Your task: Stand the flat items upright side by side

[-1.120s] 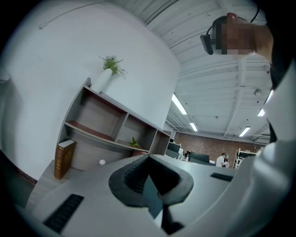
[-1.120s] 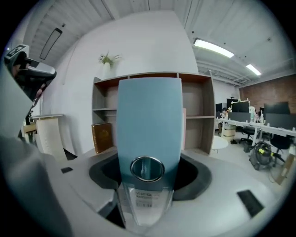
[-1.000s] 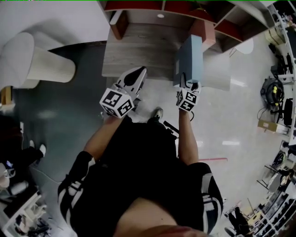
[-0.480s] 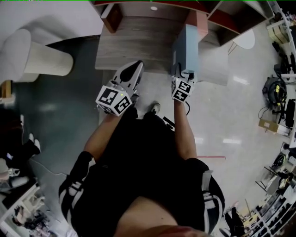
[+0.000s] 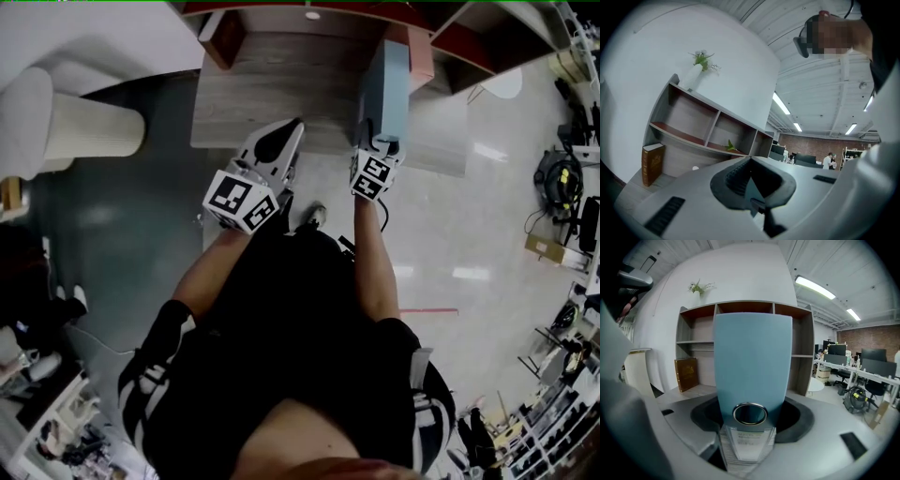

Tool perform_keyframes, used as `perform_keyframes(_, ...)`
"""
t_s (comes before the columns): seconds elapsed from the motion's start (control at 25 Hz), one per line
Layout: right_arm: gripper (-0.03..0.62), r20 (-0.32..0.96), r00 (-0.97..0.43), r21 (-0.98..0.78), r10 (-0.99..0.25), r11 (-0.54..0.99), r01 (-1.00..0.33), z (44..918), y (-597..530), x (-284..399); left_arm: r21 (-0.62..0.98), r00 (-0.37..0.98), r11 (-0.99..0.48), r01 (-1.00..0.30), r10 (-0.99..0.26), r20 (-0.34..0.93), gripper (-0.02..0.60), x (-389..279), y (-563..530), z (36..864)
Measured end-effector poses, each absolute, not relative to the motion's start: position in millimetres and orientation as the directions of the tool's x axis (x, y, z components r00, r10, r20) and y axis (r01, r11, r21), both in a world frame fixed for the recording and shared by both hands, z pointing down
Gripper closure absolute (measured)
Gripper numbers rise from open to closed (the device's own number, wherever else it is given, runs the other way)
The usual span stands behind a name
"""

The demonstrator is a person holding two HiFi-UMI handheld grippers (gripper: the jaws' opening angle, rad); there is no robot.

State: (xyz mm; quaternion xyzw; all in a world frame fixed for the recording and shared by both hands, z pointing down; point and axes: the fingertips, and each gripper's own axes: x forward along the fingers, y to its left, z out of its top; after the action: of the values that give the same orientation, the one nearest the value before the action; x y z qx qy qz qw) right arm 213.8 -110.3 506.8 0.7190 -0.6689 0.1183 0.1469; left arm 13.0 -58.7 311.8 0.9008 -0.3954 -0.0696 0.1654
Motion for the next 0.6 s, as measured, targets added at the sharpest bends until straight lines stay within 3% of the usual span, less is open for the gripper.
perform_keyframes(0.6,0.301,0.395,0.132,0.062,-0.909,-0.117,-0.991,510.6,-172.7,217.1,0.393,0.779,-0.719,-0.573,-0.627,-0.01,0.56,33.3,-145.6,318.5)
